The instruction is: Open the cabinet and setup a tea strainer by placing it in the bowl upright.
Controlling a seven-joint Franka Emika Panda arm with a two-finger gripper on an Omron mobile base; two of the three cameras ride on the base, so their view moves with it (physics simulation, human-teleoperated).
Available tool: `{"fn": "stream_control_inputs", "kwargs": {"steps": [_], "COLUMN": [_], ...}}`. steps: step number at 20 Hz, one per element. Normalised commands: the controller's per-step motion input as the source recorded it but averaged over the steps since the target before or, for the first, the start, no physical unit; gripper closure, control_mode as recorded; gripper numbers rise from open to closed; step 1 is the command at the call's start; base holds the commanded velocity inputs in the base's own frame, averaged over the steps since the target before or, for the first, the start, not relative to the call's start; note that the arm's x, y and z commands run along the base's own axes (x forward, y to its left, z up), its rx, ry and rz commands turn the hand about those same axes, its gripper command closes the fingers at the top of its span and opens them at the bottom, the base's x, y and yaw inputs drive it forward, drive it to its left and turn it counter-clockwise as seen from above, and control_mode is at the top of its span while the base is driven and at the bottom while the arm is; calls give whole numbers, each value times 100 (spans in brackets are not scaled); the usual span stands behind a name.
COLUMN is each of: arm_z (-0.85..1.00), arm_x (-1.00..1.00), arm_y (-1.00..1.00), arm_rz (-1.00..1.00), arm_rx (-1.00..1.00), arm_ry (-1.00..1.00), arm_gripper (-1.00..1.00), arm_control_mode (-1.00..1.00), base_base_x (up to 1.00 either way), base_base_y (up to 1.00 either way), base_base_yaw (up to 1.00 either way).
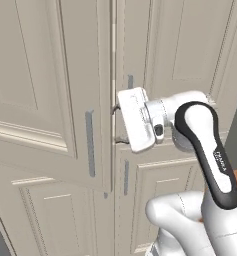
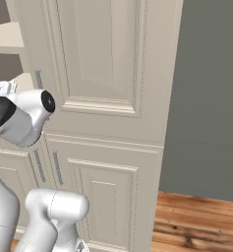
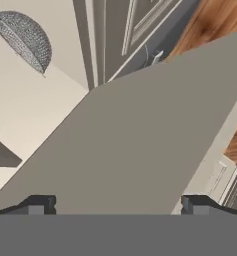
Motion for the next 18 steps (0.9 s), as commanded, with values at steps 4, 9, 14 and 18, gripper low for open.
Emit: {"fn": "stream_control_inputs", "kwargs": {"steps": [4,9,14,18], "arm_z": [0,-1,0,-1], "arm_x": [35,10,0,0], "arm_y": [9,18,44,53], "arm_rz": [-2,0,0,0], "arm_rx": [0,0,0,0], "arm_ry": [4,2,0,0], "arm_gripper": [-100,-100,-100,-100], "arm_control_mode": [-100,-100,-100,-100], "base_base_x": [0,0,0,0], "base_base_y": [0,0,0,0], "base_base_yaw": [0,0,0,0]}}
